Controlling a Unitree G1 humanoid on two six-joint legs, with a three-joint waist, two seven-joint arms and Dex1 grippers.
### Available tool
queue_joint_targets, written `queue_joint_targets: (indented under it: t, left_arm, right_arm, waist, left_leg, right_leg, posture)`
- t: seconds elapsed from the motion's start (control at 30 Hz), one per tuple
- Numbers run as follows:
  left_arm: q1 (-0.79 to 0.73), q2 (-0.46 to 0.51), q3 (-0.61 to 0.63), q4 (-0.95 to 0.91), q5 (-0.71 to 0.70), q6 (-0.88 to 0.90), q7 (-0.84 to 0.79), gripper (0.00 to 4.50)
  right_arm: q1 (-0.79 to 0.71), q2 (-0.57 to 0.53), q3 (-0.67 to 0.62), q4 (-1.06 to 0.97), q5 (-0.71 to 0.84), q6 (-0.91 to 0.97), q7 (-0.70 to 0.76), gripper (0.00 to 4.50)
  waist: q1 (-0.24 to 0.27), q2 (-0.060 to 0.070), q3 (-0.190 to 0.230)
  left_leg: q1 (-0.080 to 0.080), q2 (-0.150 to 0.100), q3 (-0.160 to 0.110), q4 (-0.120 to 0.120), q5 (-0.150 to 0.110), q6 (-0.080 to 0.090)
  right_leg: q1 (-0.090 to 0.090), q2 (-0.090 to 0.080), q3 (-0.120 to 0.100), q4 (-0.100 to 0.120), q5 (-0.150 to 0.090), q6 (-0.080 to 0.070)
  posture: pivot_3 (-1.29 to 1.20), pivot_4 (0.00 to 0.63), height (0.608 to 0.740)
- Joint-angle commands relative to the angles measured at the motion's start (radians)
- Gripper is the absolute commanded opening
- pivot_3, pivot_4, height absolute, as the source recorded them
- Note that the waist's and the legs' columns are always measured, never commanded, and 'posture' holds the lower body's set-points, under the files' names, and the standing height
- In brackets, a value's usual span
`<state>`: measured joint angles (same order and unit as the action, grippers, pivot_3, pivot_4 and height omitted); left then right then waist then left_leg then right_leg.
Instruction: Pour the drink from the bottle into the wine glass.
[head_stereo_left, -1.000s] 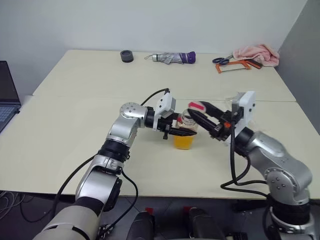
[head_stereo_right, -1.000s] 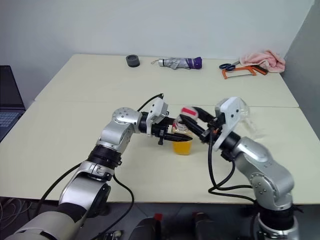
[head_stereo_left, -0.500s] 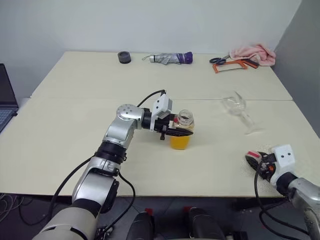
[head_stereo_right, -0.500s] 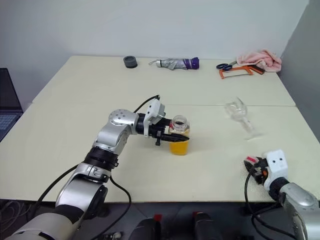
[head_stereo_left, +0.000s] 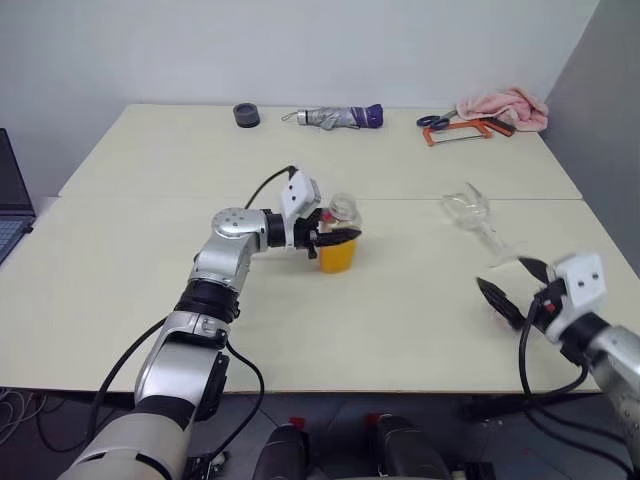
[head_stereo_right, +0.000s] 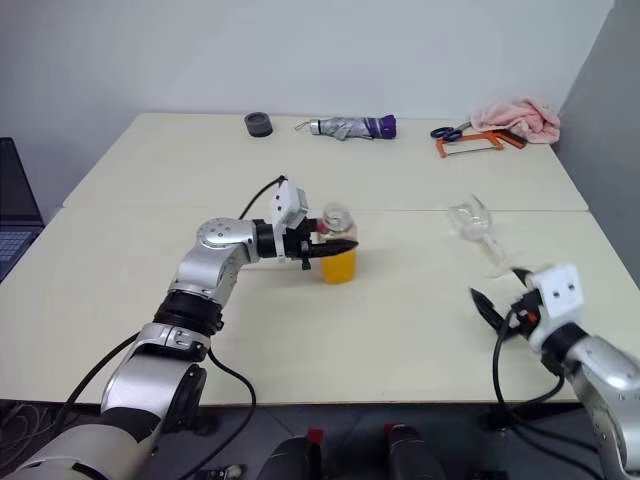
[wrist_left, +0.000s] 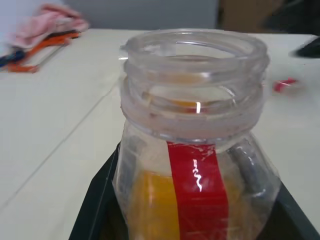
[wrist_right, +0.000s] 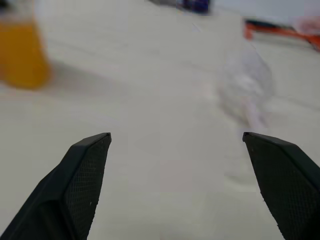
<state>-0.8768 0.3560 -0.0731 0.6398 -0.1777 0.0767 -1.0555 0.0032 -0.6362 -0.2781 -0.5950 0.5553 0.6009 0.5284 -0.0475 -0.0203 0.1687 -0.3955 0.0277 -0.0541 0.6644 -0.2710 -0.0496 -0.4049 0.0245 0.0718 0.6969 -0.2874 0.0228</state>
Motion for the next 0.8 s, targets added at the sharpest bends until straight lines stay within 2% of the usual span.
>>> queue_joint_targets:
  t: [0.03, 0.2, 0.3, 0.47, 0.8]
  left_arm:
    - [-0.060, 0.022, 0.076, 0.017, 0.023, 0.021, 0.195, 1.77]
    - [-0.103, 0.037, 0.153, 0.056, 0.043, 0.097, 0.444, 1.77]
    - [-0.104, 0.043, 0.179, 0.060, 0.046, 0.118, 0.523, 1.77]
    - [-0.077, 0.054, 0.199, 0.053, 0.063, 0.153, 0.641, 1.77]
    - [-0.031, 0.020, 0.197, 0.057, 0.081, 0.149, 0.749, 1.77]
  right_arm:
    - [-0.154, -0.017, 0.109, -0.100, 0.135, 0.112, 0.038, 4.50]
    - [-0.394, 0.026, 0.345, -0.005, 0.066, 0.146, 0.066, 4.50]
    - [-0.484, 0.061, 0.427, 0.094, -0.015, 0.118, 0.062, 4.50]
    - [-0.571, 0.115, 0.493, 0.189, -0.095, 0.079, 0.078, 4.50]
    - [-0.615, 0.186, 0.523, 0.238, -0.161, 0.057, 0.094, 4.50]
  waist:
    - [0.000, 0.000, 0.000]
    - [0.007, -0.001, 0.000]
    - [0.015, -0.001, 0.000]
    - [0.019, -0.001, 0.000]
    - [0.017, -0.001, 0.000]
  left_leg:
    - [0.000, 0.000, -0.001, 0.000, 0.000, 0.000]
    - [-0.003, -0.002, -0.002, 0.000, 0.000, 0.000]
    - [-0.004, -0.002, -0.002, 0.000, 0.000, 0.000]
    - [-0.005, -0.002, -0.002, 0.000, 0.000, 0.000]
    - [-0.004, -0.002, -0.002, 0.000, 0.000, 0.000]
  right_leg:
    - [0.000, 0.000, 0.000, 0.000, 0.000, 0.000]
    - [-0.001, -0.002, -0.002, -0.001, 0.001, -0.001]
    - [-0.002, -0.004, -0.003, -0.002, 0.001, -0.001]
    - [-0.002, -0.009, -0.004, -0.002, 0.001, -0.001]
    - [-0.002, -0.010, -0.004, 0.000, 0.001, -0.001]
  posture:
    - [0.00, 0.150, 0.740]
    - [0.00, 0.150, 0.740]
    - [0.00, 0.150, 0.740]
    - [0.00, 0.150, 0.740]
    - [0.00, 0.150, 0.740]
